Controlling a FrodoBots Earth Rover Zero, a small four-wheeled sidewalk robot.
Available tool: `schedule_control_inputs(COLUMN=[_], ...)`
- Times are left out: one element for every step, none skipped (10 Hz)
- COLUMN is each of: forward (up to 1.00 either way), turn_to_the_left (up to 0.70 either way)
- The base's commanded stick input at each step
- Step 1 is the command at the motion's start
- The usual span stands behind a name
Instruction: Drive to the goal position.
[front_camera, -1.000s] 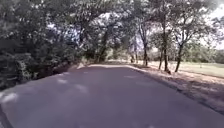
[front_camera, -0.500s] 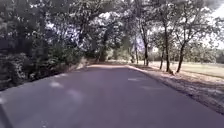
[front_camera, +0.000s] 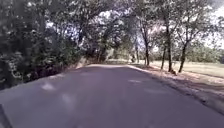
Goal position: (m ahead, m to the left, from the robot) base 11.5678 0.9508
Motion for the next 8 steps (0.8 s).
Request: schedule_control_inputs(forward=[0.70,0.70,0.70,0.70,0.70,0.70,0.70,0.70], turn_to_the_left=[0.00,0.00,0.00,0.00,0.00,0.00,0.00,0.00])
